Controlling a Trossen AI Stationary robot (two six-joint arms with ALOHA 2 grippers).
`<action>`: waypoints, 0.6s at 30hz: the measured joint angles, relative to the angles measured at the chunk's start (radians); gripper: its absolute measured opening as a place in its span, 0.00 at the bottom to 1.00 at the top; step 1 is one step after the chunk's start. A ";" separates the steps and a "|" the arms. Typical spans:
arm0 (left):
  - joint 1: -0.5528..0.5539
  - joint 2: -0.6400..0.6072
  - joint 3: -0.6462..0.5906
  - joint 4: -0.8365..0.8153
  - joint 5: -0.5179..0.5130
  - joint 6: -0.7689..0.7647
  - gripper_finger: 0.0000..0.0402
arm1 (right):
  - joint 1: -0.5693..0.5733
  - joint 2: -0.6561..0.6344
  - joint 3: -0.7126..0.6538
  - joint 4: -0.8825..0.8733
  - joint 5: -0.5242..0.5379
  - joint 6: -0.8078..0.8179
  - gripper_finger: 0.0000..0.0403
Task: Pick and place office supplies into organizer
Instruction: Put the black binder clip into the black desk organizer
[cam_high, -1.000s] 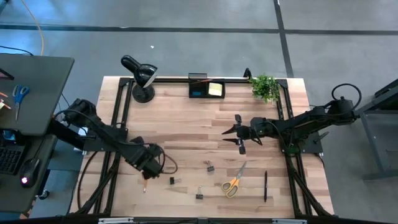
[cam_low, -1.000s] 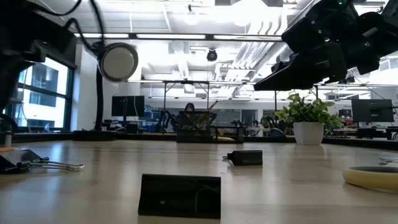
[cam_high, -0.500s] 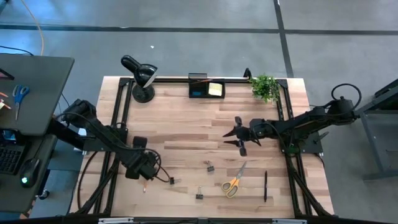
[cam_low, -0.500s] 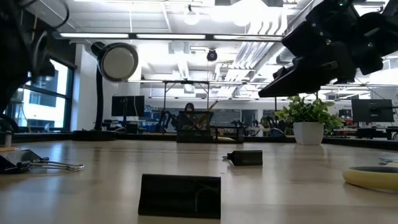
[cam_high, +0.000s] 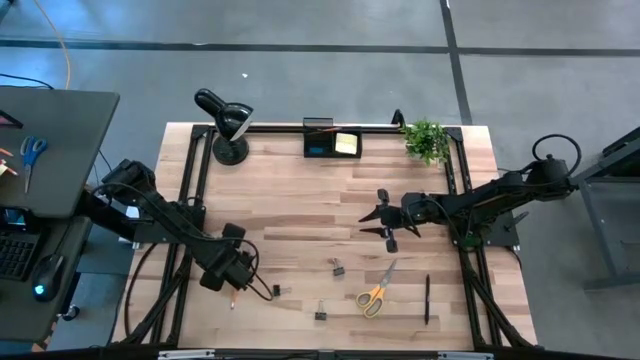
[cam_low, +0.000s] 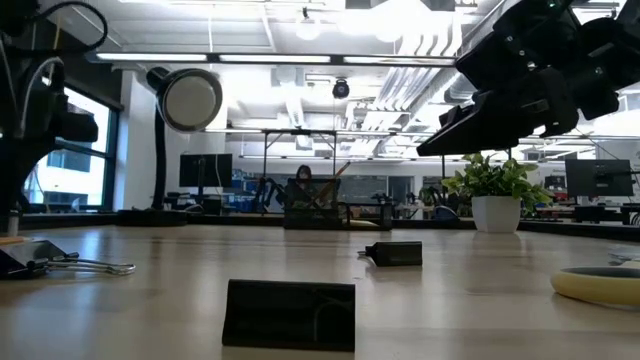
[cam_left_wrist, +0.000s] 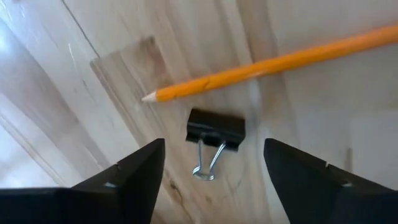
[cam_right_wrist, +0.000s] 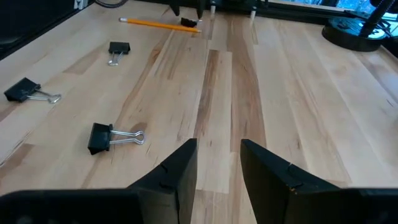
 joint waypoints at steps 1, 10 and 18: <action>0.000 0.000 -0.005 0.000 -0.003 0.000 0.62 | 0.000 0.000 0.000 -0.002 0.000 0.000 0.29; 0.000 0.000 -0.035 0.055 -0.034 0.001 0.51 | 0.000 0.000 0.000 -0.003 0.000 -0.008 0.29; 0.000 0.002 -0.036 0.078 -0.034 0.003 0.50 | 0.000 0.000 0.000 -0.004 0.000 -0.007 0.29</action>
